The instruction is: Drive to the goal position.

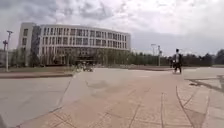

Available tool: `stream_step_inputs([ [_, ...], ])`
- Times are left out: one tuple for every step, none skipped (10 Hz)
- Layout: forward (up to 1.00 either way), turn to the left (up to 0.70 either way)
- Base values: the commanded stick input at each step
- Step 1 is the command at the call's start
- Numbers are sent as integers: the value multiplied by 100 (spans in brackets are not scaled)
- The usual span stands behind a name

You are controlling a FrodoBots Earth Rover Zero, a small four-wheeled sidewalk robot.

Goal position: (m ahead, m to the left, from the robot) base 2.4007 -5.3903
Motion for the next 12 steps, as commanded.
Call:
stream_step_inputs([
  [70,0],
  [70,0],
  [70,0],
  [70,0],
  [70,0],
  [70,0],
  [70,0],
  [70,0],
  [70,0],
  [70,0],
  [70,1],
  [70,3],
])
